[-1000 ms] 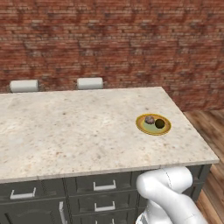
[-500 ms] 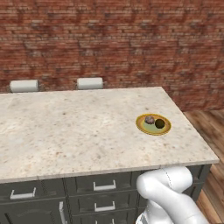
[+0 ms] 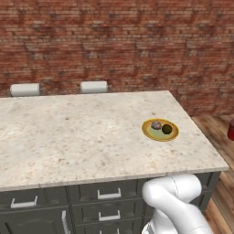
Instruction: Pick the avocado and bread from the counter and place them on the plate. Then pick the jam from the cabinet and place it next to the plate. Lastly close the cabinet door.
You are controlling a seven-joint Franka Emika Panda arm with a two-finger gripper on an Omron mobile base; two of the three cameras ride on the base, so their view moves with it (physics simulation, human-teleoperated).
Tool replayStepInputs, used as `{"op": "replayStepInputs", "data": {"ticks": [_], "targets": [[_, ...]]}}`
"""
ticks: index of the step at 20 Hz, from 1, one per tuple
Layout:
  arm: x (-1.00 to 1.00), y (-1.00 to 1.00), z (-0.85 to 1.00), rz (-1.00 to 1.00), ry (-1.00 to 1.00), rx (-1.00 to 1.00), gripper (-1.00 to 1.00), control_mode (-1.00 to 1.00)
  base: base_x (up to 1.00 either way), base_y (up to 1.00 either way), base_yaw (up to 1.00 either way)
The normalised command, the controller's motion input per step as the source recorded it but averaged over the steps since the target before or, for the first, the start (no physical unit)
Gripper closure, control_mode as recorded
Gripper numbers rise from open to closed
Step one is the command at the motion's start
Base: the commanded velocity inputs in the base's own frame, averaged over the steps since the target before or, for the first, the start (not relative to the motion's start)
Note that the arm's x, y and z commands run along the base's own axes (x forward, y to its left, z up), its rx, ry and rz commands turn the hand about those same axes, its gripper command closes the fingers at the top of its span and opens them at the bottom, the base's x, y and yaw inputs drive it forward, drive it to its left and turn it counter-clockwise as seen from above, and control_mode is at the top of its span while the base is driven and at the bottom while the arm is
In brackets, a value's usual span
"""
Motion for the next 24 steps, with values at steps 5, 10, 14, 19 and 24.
{"op": "replayStepInputs", "data": {"ticks": [5,10,14,19,24], "targets": [[0.33,-0.07,-0.33,0.00,0.00,0.00,1.00,-1.00,0.00,0.00,0.00],[0.25,-0.19,-0.37,0.00,0.00,0.05,1.00,-1.00,0.00,0.00,0.00],[0.14,-0.16,-0.33,0.00,0.00,0.12,1.00,-1.00,0.00,0.00,0.00],[0.19,-0.05,-0.28,0.00,0.00,0.12,1.00,-1.00,0.00,0.00,0.00],[0.44,-0.01,-0.05,0.00,0.00,0.05,1.00,-1.00,0.00,0.00,0.00]]}}
